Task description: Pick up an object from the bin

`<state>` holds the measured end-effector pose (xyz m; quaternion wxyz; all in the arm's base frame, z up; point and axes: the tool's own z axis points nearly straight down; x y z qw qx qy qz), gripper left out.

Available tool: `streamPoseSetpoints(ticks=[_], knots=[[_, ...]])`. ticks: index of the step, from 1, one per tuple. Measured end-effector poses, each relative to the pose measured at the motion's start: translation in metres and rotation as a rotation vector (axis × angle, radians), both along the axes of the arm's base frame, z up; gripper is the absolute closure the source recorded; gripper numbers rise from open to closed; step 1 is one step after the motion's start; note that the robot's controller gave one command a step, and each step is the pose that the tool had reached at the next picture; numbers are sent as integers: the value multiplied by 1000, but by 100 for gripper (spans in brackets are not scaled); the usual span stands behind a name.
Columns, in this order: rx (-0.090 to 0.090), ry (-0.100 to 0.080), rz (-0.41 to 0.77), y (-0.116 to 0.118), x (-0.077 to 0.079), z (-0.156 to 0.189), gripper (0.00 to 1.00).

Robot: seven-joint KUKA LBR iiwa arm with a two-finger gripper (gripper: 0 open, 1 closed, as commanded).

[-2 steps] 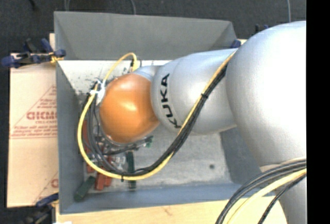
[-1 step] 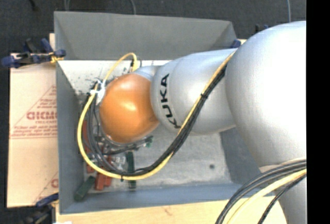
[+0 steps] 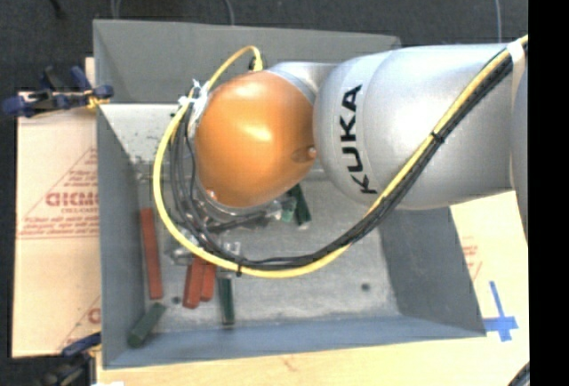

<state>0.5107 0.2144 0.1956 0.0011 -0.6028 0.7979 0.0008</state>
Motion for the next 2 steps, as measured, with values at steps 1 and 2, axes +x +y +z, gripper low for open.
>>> streamPoseSetpoints(ticks=[1,2], knots=[[-1,1,-1,0,0,0,100],[0,-1,393,-1,10,87,100]])
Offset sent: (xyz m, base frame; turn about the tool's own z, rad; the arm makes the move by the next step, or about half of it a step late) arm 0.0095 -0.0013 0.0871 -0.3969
